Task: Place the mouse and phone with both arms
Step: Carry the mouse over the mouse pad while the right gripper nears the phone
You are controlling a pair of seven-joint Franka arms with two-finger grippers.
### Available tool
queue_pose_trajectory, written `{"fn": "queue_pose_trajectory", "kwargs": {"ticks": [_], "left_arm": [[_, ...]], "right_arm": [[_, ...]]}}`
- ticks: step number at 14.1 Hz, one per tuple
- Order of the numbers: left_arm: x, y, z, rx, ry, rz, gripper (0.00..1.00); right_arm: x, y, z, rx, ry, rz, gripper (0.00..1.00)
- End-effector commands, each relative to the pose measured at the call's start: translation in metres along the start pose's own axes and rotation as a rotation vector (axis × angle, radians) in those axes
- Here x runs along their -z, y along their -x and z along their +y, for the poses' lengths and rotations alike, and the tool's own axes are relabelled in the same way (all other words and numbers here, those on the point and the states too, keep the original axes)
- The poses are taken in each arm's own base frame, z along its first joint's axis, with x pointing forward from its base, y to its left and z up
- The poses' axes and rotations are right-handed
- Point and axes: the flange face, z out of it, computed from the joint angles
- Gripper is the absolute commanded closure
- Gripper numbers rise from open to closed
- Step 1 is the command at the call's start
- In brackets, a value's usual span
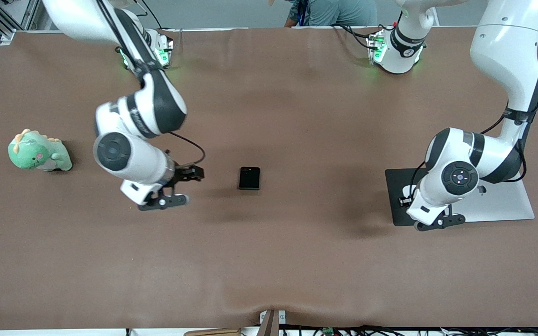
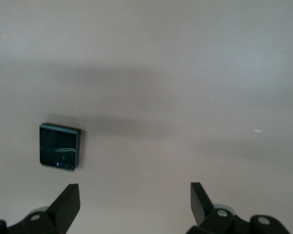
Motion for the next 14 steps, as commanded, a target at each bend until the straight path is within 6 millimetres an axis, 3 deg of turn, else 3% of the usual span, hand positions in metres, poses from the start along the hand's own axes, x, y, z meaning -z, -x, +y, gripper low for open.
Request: {"fn": "queue_pose_trajectory", "kwargs": {"ticks": [1, 3, 8, 12, 14], "left_arm": [[-0.013, 0.012, -0.013, -0.024, 0.019, 0.039, 0.59], [-0.02, 0.01, -0.022, -0.019, 0.025, 0.037, 0.59], [-0.047, 0.021, -0.026, -0.025, 0.052, 0.04, 0.56], [-0.057, 0.023, -0.027, -0.05, 0.054, 0.035, 0.56], [-0.065, 0.021, -0.039, -0.069, 0.036, 0.038, 0.56]], "right_arm": [[-0.035, 0.0, -0.044, -0.04, 0.009, 0.011, 0.0], [-0.066, 0.004, -0.076, -0.072, 0.022, 0.029, 0.0], [-0.115, 0.005, -0.106, -0.127, 0.027, 0.058, 0.0], [-0.136, 0.007, -0.119, -0.133, 0.03, 0.064, 0.0], [-0.144, 0.009, -0.126, -0.142, 0.03, 0.071, 0.0]]}}
